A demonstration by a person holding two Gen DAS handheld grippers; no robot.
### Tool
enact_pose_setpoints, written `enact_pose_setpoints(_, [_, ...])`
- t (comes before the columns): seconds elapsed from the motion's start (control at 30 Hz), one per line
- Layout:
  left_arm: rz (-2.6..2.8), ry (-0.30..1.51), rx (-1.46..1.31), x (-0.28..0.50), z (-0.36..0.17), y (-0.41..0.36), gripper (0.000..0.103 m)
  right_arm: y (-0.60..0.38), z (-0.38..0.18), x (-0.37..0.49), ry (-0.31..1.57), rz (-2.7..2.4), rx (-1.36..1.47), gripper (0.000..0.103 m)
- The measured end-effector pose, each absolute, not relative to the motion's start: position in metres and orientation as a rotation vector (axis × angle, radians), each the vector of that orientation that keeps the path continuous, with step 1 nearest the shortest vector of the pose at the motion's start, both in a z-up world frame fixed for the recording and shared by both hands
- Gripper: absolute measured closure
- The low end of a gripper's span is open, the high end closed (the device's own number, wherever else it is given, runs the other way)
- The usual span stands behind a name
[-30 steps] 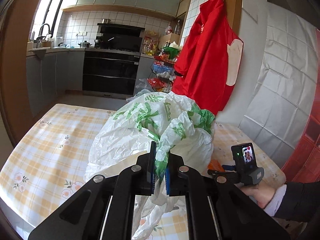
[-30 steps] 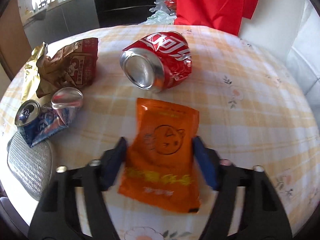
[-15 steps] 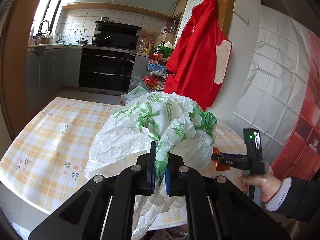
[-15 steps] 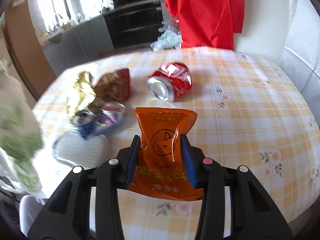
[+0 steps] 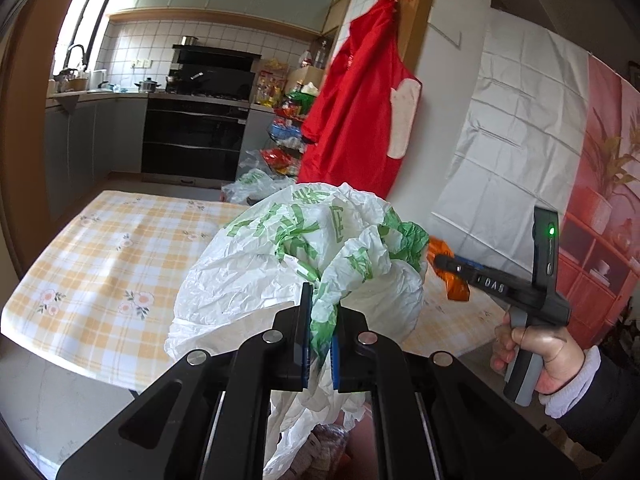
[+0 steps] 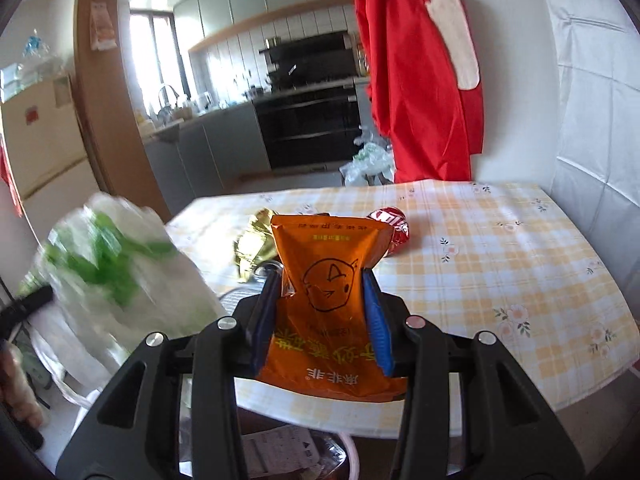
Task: Collect trash
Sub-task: 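Lower the white bag and orange packet into the pink bin and open both tools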
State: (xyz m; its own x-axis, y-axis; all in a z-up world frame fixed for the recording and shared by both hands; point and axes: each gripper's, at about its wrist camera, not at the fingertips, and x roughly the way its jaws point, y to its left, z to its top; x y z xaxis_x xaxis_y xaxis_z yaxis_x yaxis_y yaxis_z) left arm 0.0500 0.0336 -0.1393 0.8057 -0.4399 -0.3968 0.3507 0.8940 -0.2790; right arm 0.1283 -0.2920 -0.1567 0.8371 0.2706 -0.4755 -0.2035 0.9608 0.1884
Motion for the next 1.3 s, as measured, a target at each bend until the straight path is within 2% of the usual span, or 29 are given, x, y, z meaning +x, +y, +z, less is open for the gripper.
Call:
enact_pose_setpoints(0.23, [-0.49, 0.551, -0.16, 0.025, -0.163, 0.013, 0.096, -0.298, -0.145, 0.086, 0.473, 0.247, 0.147, 0.061])
enact_pose_setpoints(0.53, [-0.519, 0.696, -0.15, 0.043, -0.217, -0.018, 0.095, -0.304, -0.145, 0.074, 0.459, 0.244, 0.142, 0.061])
enact_pose_setpoints(0.6, [-0.508, 0.729, -0.135, 0.05, -0.232, -0.024, 0.088, -0.306, -0.149, 0.075, 0.463, 0.244, 0.153, 0.061])
enact_pose_setpoints(0.67, [-0.486, 0.753, -0.126, 0.055, -0.243, -0.025, 0.045, -0.306, -0.152, 0.075, 0.469, 0.247, 0.157, 0.061])
enact_pose_setpoints(0.7, [-0.468, 0.748, -0.139, 0.056, -0.247, -0.023, 0.04, -0.305, -0.152, 0.075, 0.47, 0.246, 0.155, 0.061])
enact_pose_setpoints(0.8, [-0.44, 0.751, -0.181, 0.059, -0.248, -0.013, 0.036, -0.302, -0.155, 0.074, 0.475, 0.245, 0.143, 0.061])
enact_pose_setpoints(1.07, [-0.202, 0.588, -0.279, 0.04, -0.222, 0.039, 0.013, -0.29, -0.171, 0.068, 0.51, 0.267, 0.144, 0.061])
enact_pose_setpoints(1.3, [-0.138, 0.54, -0.278, 0.02, -0.214, 0.054, 0.009, -0.261, -0.189, 0.055, 0.576, 0.318, 0.105, 0.06])
